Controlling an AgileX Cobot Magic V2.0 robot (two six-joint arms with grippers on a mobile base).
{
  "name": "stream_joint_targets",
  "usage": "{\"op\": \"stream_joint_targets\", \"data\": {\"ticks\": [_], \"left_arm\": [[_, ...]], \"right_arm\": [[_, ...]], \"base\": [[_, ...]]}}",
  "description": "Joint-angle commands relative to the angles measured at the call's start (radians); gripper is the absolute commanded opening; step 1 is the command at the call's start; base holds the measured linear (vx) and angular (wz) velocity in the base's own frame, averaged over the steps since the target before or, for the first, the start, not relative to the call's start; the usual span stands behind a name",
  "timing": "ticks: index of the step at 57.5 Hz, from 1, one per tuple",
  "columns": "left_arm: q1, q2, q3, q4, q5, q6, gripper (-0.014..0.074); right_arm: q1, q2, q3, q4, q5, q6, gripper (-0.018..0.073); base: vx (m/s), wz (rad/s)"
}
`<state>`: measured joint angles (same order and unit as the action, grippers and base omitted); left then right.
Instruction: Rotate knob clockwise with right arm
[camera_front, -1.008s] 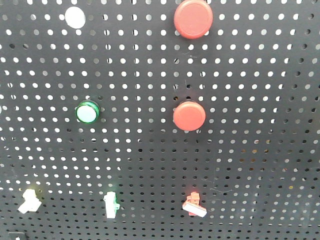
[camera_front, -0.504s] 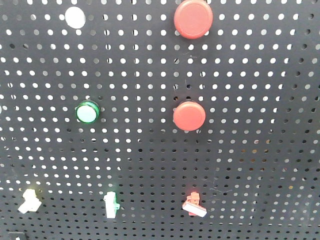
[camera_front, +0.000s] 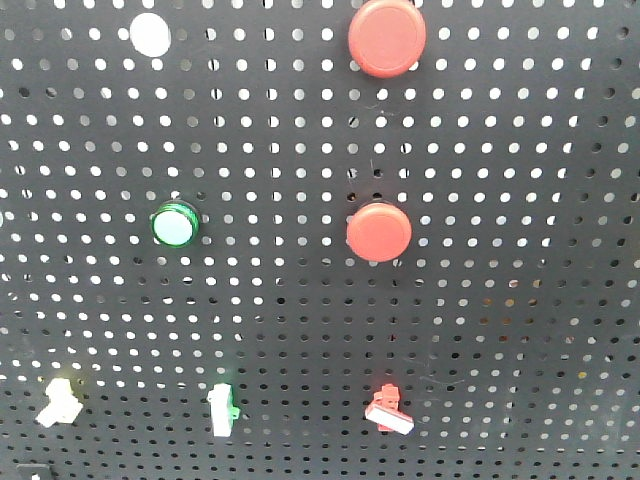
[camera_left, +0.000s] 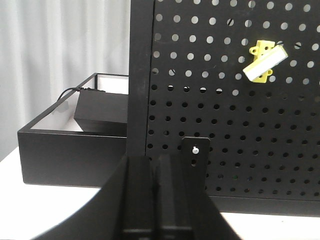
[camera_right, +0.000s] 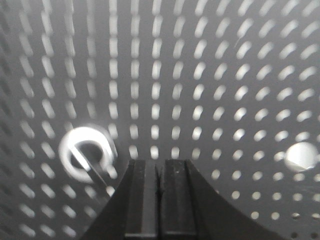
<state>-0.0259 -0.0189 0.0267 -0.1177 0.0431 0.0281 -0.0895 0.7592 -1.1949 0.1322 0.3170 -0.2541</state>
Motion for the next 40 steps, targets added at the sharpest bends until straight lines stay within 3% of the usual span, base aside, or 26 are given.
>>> {"op": "stream_joint_targets", "data": {"ticks": [1, 8, 13, 18, 22, 24, 28, 32, 40], "left_arm": [[0.003, 0.003, 0.013, -0.008, -0.082, -0.01, -0.0006], [0.003, 0.003, 0.013, -0.008, -0.082, -0.01, -0.0006], [0.003, 0.003, 0.013, -0.008, -0.082, -0.01, -0.0006], [0.003, 0.003, 0.013, -0.008, -0.082, -0.01, -0.0006], [0.003, 0.003, 0.013, -0.008, -0.082, -0.01, -0.0006], [0.003, 0.003, 0.013, -0.008, -0.082, -0.01, -0.0006], [0.003, 0.003, 0.013, -0.008, -0.082, -0.01, -0.0006], [0.003, 0.003, 0.013, -0.008, -0.082, -0.01, -0.0006], [0.003, 0.003, 0.013, -0.008, -0.082, -0.01, -0.0006]], "right_arm": [[-0.002, 0.023, -0.029, 0.004, -0.074, -0.156, -0.0002], [-0.002, 0.048, -0.029, 0.04, -0.06, -0.418, 0.0], [0.0, 0.051, -0.033, 0.144, -0.032, -0.586, 0.0], [0.039, 0.051, -0.06, 0.269, 0.04, -0.783, 0.0001], [0.082, 0.051, -0.085, 0.287, 0.107, -0.985, 0.0001], [0.105, 0.051, -0.096, 0.29, 0.127, -1.036, 0.0001], [0.132, 0.056, -0.121, 0.295, 0.118, -1.052, 0.0001], [0.135, 0.056, -0.15, 0.279, 0.094, -0.985, 0.0001], [0.135, 0.056, -0.165, 0.135, 0.069, -0.851, 0.0001]], "base": [[0.0, 0.0], [0.0, 0.0], [0.0, 0.0], [0.0, 0.0], [0.0, 0.0], [0.0, 0.0], [0.0, 0.0], [0.0, 0.0], [0.0, 0.0]]}}
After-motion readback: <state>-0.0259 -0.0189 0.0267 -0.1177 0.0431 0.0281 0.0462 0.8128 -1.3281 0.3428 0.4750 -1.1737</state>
